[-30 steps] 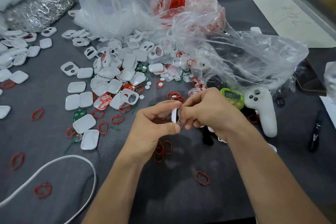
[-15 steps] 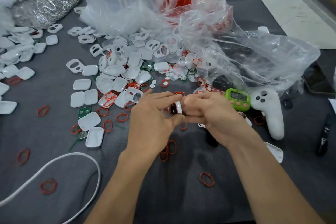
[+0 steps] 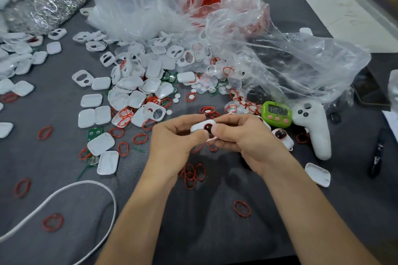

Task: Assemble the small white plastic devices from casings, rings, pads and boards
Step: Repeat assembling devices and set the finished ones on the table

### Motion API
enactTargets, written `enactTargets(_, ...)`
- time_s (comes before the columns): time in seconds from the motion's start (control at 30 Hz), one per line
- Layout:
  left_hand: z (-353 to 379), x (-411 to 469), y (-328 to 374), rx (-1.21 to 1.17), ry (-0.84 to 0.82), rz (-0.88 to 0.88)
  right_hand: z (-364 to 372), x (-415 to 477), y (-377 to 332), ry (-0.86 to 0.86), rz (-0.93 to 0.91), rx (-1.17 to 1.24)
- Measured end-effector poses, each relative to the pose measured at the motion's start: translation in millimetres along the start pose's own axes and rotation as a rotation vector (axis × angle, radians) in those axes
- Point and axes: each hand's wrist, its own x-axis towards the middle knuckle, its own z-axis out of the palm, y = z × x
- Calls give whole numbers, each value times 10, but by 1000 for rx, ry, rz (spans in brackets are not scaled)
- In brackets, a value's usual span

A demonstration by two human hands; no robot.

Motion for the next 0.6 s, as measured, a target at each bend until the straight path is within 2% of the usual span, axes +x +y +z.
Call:
enactTargets(0.27, 42, 14, -25, -139, 44, -97, 4, -8, 36, 54, -21, 50)
enactTargets(0.43, 51, 14, -54, 24, -20, 2, 9, -17, 19, 124, -44, 124)
enactTargets(0.6, 54, 58, -49, -63, -72, 53, 54, -7, 48, 86, -31, 299)
